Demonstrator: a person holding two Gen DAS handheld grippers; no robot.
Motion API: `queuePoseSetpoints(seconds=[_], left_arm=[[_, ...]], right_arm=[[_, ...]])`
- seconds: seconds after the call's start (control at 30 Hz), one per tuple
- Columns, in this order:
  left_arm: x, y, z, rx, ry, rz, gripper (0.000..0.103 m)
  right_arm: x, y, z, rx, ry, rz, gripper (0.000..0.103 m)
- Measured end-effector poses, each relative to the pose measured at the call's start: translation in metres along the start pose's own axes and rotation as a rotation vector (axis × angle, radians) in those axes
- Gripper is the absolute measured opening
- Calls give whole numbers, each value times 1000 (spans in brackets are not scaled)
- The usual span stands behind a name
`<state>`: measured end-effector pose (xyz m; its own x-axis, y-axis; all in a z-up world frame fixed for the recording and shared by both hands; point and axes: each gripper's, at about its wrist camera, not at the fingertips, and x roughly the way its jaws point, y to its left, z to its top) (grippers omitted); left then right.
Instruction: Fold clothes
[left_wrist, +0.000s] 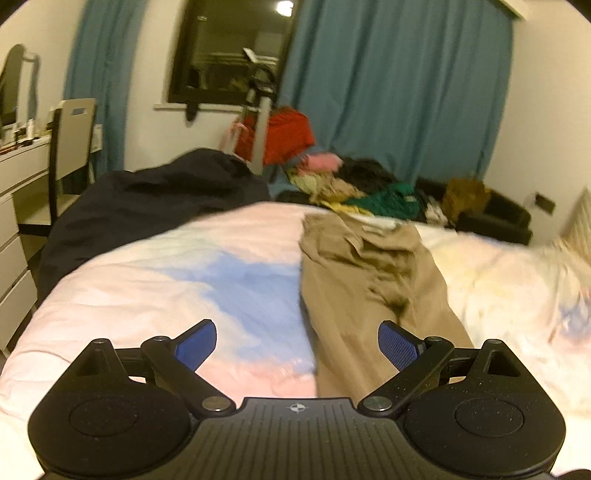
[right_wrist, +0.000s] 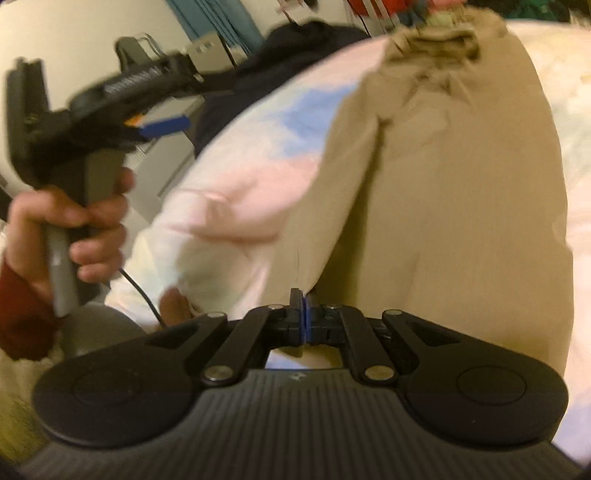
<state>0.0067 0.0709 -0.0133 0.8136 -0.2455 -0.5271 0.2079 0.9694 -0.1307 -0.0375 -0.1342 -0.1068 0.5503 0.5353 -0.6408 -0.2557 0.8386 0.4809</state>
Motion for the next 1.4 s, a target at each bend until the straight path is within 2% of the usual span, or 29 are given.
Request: queuePoseSetpoints(seconds=[0.13,0.17,0.23,0.27,0.3,0.4,0.57,0.63,0.73,0.8,0.9,0.97,1.03,1.07,1.1,1.13,1.17,1.23,1.4], left_arm=[[-8,-22,-21,26,39,-50,94],[-10,-27,-27,29,50,-55,92],[-13,-35,-39,30,73,-55,90],[-14,-37,-44,25,85,-57,88],[-15,-39,-48,17,96,-60,86],[-11,-42,-57,12,124,-87,84],[13,-55,-69,60,172,-113,72],[22,-60,-73,79,191,-123,69],[36,-68,-80,108,220,-138,57],[45,-73,-85,127,240,-149,51],[58,-80,-92,162,260,-161,44],[61,-88,-97,226,252,-144,43],[64,-96,-103,299,241,-120,40],[65,-100,-106,338,233,-104,32],[65,-103,-109,367,229,-96,20],[66,-106,-111,390,229,-94,14],[65,-106,-112,399,226,-96,8],[63,-106,-112,399,219,-107,0],[56,-104,-107,354,201,-192,0]], right_arm=[[-17,-11,4,22,-43,20,9],[-22,-15,8,29,-65,21,14],[-36,-22,20,46,-122,17,43],[-44,-27,26,57,-156,15,72],[-52,-32,33,71,-195,10,87],[-61,-47,64,84,-279,-28,86],[-26,-69,143,90,-274,-81,84],[-2,-84,170,174,-277,-67,84],[37,-110,208,305,-284,-49,84],[63,-127,226,383,-297,-63,79],[100,-152,243,485,-318,-118,78],[118,-165,249,520,-334,-155,78],[135,-175,255,526,-346,-200,73],[140,-177,257,532,-351,-225,64],[145,-179,260,539,-355,-251,44],[147,-180,261,547,-371,-279,31],[147,-179,264,545,-387,-294,6],[140,-170,271,483,-445,-313,5],[114,-146,295,295,-578,-333,5]])
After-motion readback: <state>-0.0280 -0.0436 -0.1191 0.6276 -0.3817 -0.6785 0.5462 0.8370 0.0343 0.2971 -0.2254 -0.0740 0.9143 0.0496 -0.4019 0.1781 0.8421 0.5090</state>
